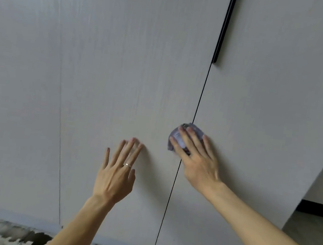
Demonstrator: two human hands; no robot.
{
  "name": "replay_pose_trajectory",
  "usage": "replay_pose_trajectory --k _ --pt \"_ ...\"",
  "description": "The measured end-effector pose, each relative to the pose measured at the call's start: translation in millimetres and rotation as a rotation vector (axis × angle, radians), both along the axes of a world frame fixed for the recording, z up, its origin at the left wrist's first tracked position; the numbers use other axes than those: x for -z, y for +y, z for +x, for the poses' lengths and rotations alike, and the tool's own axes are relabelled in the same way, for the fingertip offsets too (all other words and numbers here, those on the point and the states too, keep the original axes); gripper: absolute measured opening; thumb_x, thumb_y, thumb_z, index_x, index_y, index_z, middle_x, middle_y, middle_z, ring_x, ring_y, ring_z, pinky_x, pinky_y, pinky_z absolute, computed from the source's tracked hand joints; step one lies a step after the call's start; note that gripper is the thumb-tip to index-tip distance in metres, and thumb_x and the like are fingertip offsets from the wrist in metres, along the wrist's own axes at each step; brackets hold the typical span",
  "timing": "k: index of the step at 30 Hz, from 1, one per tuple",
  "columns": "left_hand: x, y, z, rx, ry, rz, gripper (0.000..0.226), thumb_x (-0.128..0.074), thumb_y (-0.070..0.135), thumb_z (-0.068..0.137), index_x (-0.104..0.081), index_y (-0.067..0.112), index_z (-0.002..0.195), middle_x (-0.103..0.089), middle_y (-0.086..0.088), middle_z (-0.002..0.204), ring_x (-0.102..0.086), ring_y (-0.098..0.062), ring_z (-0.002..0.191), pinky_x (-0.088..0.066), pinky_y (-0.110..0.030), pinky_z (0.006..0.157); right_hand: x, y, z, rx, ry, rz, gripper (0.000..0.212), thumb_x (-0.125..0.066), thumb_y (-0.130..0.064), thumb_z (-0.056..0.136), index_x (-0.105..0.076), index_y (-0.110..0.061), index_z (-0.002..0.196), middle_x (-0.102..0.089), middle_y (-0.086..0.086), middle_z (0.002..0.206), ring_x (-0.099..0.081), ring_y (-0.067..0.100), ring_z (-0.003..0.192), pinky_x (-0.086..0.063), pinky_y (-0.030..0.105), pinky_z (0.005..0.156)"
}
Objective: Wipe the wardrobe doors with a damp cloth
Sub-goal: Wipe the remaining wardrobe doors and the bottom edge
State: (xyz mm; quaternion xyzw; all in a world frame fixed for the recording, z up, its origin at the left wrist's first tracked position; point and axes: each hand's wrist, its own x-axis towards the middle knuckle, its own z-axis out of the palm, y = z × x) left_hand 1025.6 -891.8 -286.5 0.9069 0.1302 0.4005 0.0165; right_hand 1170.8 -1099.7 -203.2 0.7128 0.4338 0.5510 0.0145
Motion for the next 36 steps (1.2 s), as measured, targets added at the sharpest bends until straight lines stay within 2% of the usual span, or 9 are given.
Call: replay_pose_trajectory --k 4,6,11,14,17,24,30,32,36 --pt "-24 -45 33 0.075 0.012 0.091 0.089 -0.063 0.037 0.093 -0.005 0.033 0.161 0.004 0.003 0.169 0.004 -0.023 0.155 -0.011 -0.059 0.12 -32 -50 24 -0.002 0.214 0.37 0.059 -0.047 -0.004 0.092 -0.046 -0.02 0.149 -0.029 0.015 0.161 -0.021 0.033 0.151 -0.018 0.051 0.119" --pt "-29 -60 47 0.1 0.018 0.08 0.087 -0.061 0.04 0.096 -0.003 0.035 0.16 0.009 0.006 0.168 0.006 -0.026 0.155 -0.007 -0.059 0.12 -37 -52 28 -0.045 0.216 0.415 0.055 -0.046 -0.002 0.095 -0.047 -0.016 0.149 -0.028 0.017 0.161 -0.02 0.036 0.151 -0.02 0.053 0.12" --pt "-6 -77 61 0.067 0.023 -0.008 0.08 -0.054 0.049 0.097 -0.007 0.037 0.16 0.01 0.004 0.168 0.012 -0.029 0.154 -0.004 -0.065 0.117 52 -58 35 -0.1 0.049 0.118 0.055 -0.036 -0.002 0.097 -0.05 -0.022 0.147 -0.039 0.008 0.157 -0.034 0.029 0.147 -0.034 0.052 0.114" --pt "18 -76 61 0.074 0.059 0.008 0.078 -0.055 0.048 0.098 -0.008 0.038 0.16 0.009 0.003 0.169 0.011 -0.029 0.154 -0.009 -0.069 0.116 129 -76 33 -0.01 -0.022 -0.185 0.058 -0.035 -0.006 0.096 -0.047 -0.026 0.148 -0.037 0.0 0.159 -0.034 0.021 0.147 -0.031 0.045 0.115" --pt "37 -78 62 0.052 0.074 0.024 0.071 -0.04 0.055 0.099 -0.008 0.037 0.16 0.008 0.0 0.169 0.009 -0.028 0.155 -0.012 -0.07 0.115 145 -91 38 0.018 -0.037 -0.302 0.061 -0.038 -0.005 0.092 -0.045 -0.026 0.149 -0.037 0.001 0.159 -0.033 0.021 0.147 -0.025 0.045 0.118" --pt "57 -101 71 0.027 0.081 -0.125 0.072 -0.036 0.056 0.099 -0.001 0.037 0.16 0.019 0.001 0.167 0.019 -0.026 0.153 -0.001 -0.066 0.116 88 -91 44 -0.032 0.12 0.29 0.061 -0.042 0.001 0.093 -0.046 -0.023 0.149 -0.035 0.009 0.158 -0.031 0.028 0.148 -0.031 0.053 0.117" --pt "54 -118 71 0.033 0.055 -0.234 0.081 -0.053 0.046 0.098 -0.001 0.038 0.16 0.028 0.006 0.164 0.025 -0.023 0.151 -0.003 -0.065 0.118 178 -142 51 0.116 0.065 -0.284 0.078 -0.055 -0.01 0.083 -0.032 -0.026 0.156 -0.025 0.001 0.164 -0.021 0.022 0.152 -0.016 0.048 0.122" --pt "50 -125 72 0.036 0.055 -0.261 0.08 -0.051 0.047 0.098 0.001 0.042 0.159 0.03 0.005 0.163 0.027 -0.023 0.15 -0.002 -0.062 0.119 166 -170 59 0.172 0.133 -0.092 0.08 -0.049 -0.003 0.082 -0.029 -0.026 0.156 -0.023 0.004 0.164 -0.019 0.025 0.151 -0.019 0.05 0.121" --pt "42 -149 81 0.0 0.032 -0.402 0.08 -0.049 0.053 0.097 0.005 0.051 0.155 0.033 0.002 0.162 0.031 -0.027 0.148 -0.003 -0.064 0.12 123 -206 77 0.166 0.475 0.731 0.057 -0.05 0.0 0.099 -0.039 -0.016 0.153 -0.02 0.019 0.163 -0.013 0.036 0.153 -0.018 0.049 0.124"
